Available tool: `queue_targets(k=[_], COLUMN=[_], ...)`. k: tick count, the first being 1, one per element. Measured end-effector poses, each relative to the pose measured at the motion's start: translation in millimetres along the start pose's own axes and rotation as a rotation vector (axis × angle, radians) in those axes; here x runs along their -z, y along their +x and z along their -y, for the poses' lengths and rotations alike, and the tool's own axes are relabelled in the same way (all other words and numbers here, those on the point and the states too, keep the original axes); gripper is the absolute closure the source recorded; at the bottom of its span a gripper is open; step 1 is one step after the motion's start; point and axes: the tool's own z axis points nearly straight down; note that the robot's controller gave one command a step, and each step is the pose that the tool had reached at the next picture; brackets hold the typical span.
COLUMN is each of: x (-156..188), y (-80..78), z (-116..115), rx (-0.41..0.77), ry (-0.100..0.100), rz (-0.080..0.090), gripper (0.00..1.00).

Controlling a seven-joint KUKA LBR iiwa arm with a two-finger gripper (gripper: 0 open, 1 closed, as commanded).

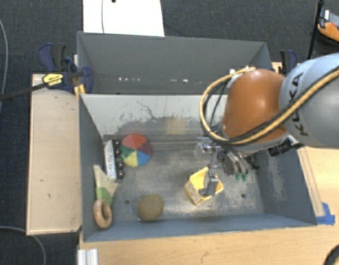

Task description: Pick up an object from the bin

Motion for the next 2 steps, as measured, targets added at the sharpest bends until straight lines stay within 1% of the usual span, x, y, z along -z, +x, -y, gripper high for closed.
queue_targets(k=[1, 2], x=[4.5, -78.1], y=[-1.6, 29.8], z=[0.2, 54.4], rx=[-0.002, -0.077], ry=[-0.001, -0.008], rz=[0.008, 0.013], gripper=[0.0, 1.0])
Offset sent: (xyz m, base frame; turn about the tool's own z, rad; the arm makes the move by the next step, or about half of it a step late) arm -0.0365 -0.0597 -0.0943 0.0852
